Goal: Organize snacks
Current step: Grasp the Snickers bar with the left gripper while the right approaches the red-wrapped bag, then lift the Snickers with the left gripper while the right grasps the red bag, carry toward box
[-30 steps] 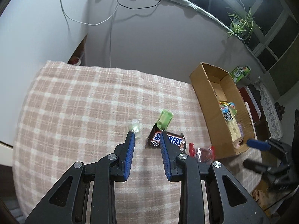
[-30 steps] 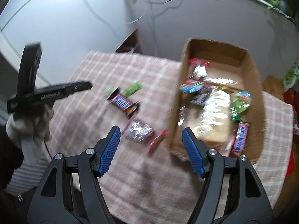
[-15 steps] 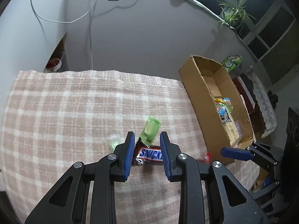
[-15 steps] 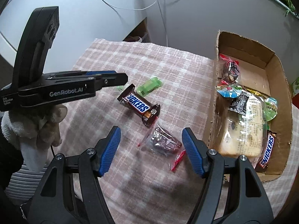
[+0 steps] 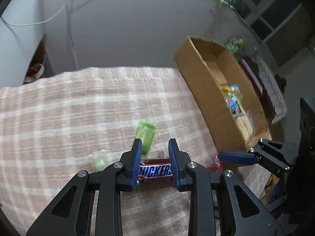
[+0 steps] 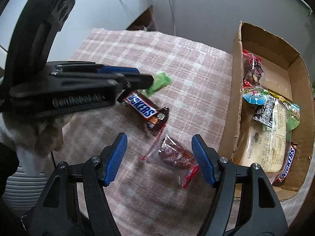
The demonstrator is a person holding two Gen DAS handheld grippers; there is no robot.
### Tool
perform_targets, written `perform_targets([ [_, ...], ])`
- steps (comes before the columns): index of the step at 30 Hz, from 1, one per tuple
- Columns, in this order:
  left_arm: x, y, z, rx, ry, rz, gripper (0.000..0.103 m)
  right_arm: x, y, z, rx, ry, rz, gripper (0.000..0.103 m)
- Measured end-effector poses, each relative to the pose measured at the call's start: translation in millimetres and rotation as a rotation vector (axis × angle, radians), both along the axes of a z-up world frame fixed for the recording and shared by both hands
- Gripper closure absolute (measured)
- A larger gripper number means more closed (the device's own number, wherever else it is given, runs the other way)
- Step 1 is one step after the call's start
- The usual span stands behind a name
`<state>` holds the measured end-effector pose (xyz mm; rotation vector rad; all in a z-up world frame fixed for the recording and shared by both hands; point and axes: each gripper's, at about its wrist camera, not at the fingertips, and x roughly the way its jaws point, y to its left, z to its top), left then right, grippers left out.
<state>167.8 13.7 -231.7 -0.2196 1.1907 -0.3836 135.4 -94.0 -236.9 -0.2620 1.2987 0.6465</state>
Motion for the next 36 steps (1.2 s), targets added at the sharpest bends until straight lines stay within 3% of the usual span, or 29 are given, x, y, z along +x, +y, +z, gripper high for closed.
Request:
perform_targets([
  [8,-17.6,5.9,-10.6,0.008,0.049,-0.034,0.077,-7.2,3.4,-12.6,-0.008,0.056,0.007,0.032],
  [11,-29.8,11.3,-10.8,0.004,0.058,-0.033,0.077,-11.3,3.1,-14.1,-0.022,0.035,0.024,0.032],
  [15,-39.4,2.2,-7.5,0.062,0.025,-0.073,0.077,-15.1,1.1,-13.6,-0.033,0.024,0.030,0.032],
  [18,-37.6,-8.2,-8.3,0.104,0.011,-0.099,0.062,-17.7,-0.6,-13.5,-0.042,0.024,0.024,0.032],
  [24,-32.3,-18.3,-15.9,0.138,-0.011,-0.101,0.064,-22.9,0.7,-16.9,-0.103,-0.009,0.011,0.032],
  [27,-33.6,-14.2,-16.3,0.134,-0.019,-0.085,0.072,-23.8,3.3,-20.2,-0.128,-0.022,-0.008,0.033],
  [36,-43.0,3.9,-16.6,0.115,-0.021,-0.026,0.074,-23.9,17.7,-27.8,-0.185,-0.061,-0.007,0.057],
])
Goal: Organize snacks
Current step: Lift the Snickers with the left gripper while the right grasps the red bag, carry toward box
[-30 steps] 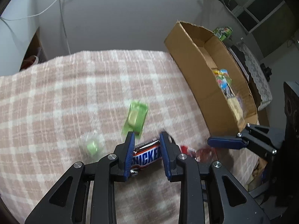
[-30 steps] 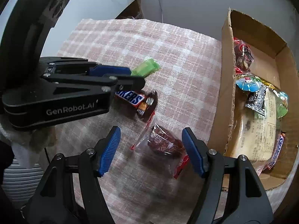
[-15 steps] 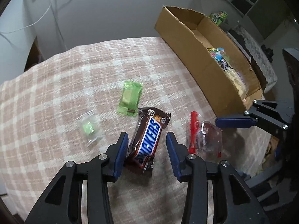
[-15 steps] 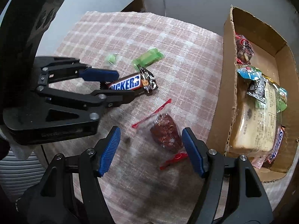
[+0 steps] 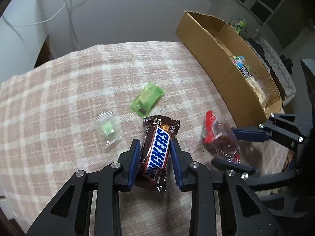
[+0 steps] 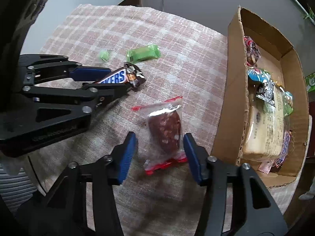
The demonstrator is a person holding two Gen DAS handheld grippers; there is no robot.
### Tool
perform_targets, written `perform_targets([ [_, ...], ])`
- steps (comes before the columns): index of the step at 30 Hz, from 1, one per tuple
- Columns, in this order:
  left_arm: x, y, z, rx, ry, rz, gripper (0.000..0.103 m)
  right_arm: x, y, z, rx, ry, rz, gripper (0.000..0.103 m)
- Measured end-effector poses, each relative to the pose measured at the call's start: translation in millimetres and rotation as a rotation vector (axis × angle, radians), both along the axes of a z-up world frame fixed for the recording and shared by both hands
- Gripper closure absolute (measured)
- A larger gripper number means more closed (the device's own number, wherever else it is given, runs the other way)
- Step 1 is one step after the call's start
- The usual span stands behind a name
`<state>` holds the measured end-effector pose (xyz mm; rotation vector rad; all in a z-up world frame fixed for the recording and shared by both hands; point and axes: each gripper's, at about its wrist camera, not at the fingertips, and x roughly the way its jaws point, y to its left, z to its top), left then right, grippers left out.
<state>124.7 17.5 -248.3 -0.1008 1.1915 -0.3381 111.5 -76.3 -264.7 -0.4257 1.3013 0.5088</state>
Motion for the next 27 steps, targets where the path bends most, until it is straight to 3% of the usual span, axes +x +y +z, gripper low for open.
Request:
perform_targets([
  [1,-0.8,1.7,-0.2,-0.005,0.000,0.009,0.074,-0.5,-0.4,0.4,-0.005,-0.007,0.000,0.064],
  [5,-5.8,6.3,0.0,-0.018,-0.002,0.049,0.074,2.1,-6.1,3.6,0.038,-0.002,-0.013,0.070],
  [11,-16.4,10.0,3.0,-0.045,-0.004,0.100,0.075,0.2,-11.8,6.0,0.121,0.041,-0.035,0.072],
  [17,-24.4,11.2,18.2,-0.059,-0.034,0.132,0.075,-6.4,-26.9,29.1,0.194,0.027,-0.062,0.072],
  [27,-23.9,-8.1,68.4,-0.091,-0.137,0.127,0.075,-11.0,-72.2,73.3,0.261,-0.037,-0.121,0.072],
])
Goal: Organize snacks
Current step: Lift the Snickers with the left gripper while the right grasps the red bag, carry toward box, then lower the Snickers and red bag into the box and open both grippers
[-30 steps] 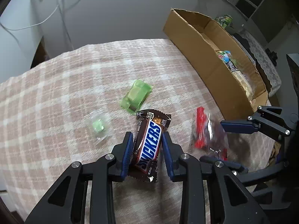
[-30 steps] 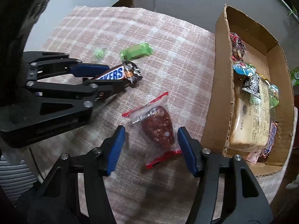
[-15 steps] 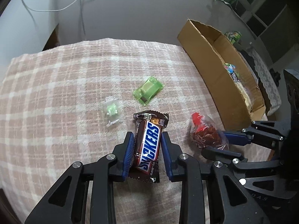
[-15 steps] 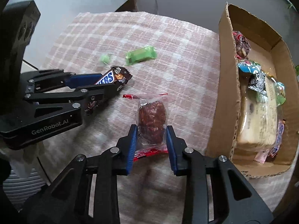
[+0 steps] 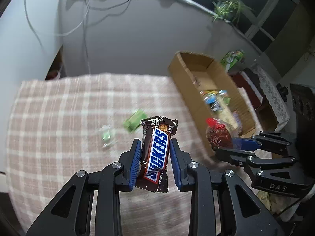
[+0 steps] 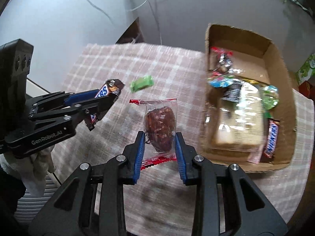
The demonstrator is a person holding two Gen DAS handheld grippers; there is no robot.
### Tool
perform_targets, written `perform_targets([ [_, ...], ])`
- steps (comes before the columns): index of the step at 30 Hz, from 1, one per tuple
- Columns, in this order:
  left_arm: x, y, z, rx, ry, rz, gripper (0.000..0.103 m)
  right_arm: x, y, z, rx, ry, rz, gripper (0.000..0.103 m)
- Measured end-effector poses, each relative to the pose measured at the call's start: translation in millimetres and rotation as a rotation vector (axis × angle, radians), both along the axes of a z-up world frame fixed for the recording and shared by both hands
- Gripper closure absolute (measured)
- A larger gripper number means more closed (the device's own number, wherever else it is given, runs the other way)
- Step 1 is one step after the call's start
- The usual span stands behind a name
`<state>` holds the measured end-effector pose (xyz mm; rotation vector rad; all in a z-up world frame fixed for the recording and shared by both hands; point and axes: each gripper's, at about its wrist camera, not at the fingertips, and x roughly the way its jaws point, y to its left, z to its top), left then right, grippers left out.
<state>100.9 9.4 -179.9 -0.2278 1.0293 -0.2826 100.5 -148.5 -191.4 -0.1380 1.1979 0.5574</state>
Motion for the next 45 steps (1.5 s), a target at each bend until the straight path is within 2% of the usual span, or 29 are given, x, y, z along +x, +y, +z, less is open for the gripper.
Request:
perform_targets([
  [8,4.7,-25.5,39.7,0.021,-0.092,-0.048,0.075,8.4,-37.8,29.3,0.031,-0.043,-0.065,0.072],
  [21,26.6,-66.1,59.5,0.038,-0.152,-0.143,0.075,34.4,-92.8,38.0,0.024,-0.075,-0.189,0.072],
  [32,71.7,-109.1,58.4,0.049,-0.149,-0.205,0.075,54.7,-124.7,30.1,0.017,-0.070,-0.258,0.072],
  [36,92.6,-122.6,53.7,0.028,-0.128,-0.209,0.075,60.6,-128.9,24.2,0.011,-0.060,-0.267,0.072],
  [45,120.8,-154.1,40.1,0.057,-0.102,-0.236,0.075,74.7,-135.4,9.5,-0.005,-0.037,-0.282,0.071],
])
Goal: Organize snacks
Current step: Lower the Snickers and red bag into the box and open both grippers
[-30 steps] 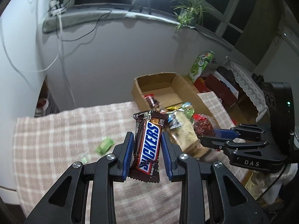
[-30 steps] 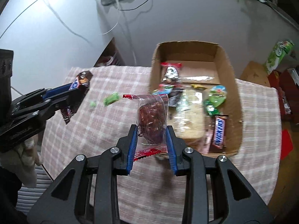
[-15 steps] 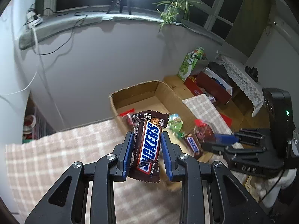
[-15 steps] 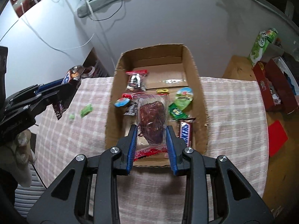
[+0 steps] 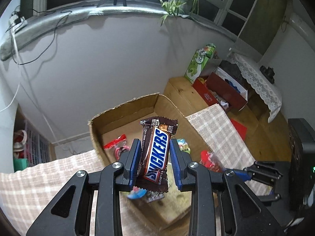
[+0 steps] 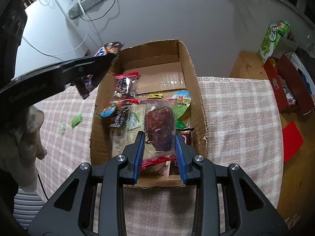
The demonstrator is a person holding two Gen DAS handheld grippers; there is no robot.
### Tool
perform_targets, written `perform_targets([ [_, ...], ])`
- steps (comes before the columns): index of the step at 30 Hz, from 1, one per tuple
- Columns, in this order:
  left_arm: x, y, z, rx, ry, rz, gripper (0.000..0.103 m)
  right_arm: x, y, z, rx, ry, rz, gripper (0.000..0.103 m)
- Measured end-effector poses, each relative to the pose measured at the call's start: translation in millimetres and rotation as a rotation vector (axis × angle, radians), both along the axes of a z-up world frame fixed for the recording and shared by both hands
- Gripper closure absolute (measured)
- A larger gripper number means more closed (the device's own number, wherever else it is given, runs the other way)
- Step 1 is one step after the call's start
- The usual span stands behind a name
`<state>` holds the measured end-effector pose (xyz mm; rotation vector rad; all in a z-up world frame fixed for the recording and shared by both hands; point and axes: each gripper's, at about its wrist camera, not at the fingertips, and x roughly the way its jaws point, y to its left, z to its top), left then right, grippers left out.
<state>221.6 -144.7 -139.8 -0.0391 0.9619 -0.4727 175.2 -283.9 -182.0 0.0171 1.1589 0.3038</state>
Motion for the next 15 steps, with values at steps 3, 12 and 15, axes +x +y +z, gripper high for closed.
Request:
perform_targets([
  [3,3.2,-6.4,-3.4,0.008,0.005,-0.004,0.075,1.7,-0.9,-4.0,-0.007,0.007,-0.003,0.071],
  [12,3.4,-14.0,-2.4,0.015,0.001,-0.009,0.075,0.9,-3.1,-8.1,-0.012,0.013,-0.008,0.071],
  [15,3.9,-14.3,-2.1,0.020,-0.001,-0.009,0.072,0.7,-1.7,-8.3,-0.018,0.009,-0.003,0.071],
])
